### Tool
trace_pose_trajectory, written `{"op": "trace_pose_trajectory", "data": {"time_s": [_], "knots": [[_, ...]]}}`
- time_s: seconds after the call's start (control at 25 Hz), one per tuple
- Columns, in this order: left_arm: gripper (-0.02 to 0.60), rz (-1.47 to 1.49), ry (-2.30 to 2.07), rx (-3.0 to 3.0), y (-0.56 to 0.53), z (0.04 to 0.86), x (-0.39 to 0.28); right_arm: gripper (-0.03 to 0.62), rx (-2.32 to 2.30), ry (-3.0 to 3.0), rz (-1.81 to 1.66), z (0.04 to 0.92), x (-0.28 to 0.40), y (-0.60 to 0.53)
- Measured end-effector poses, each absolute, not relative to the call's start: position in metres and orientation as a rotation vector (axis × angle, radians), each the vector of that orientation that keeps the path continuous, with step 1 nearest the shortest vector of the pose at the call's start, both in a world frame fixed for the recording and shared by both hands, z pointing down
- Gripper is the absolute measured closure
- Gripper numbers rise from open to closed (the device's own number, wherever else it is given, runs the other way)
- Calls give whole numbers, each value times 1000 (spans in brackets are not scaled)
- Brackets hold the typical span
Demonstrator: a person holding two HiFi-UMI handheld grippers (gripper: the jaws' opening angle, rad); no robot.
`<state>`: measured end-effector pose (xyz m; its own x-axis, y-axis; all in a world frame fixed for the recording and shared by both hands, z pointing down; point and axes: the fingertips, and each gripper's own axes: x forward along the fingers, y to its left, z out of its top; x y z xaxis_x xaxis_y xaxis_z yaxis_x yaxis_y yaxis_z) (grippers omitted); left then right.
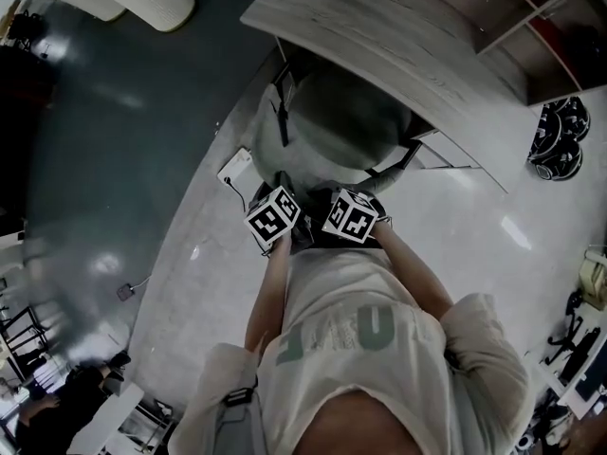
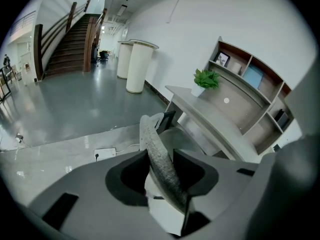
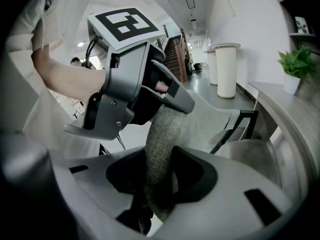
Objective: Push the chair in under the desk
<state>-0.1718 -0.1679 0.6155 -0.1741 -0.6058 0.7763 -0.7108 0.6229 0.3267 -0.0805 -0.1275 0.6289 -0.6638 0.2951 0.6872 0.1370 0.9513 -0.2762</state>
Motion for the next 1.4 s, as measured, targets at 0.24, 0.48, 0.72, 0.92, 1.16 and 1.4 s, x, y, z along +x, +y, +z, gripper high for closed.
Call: {"op": "trace_pose_trajectory", "data": {"time_s": [0.24,0.48,0.72,0.92,1.16,1.4], "knots": [[425,154,-1842,1068,-188,619,-178,454,-293,-2299,269,631,-87,-147],[425,184,-1816,1084,-205,625,-180,454,-252,-2291,260,639,-90,-164],[425,188,-1800,1112,-230,626,-183,456,-202,-2293,265,640,-94,-189],[425,185,-1775,1137,-254,627,-179,456,-161,-2291,268,642,-90,-214],[407,169,-1729,1177,-270,627,-162,454,-121,-2274,290,642,-72,-235],[399,169,-1721,1195,-271,628,-158,454,-95,-2278,290,643,-67,-236]]}}
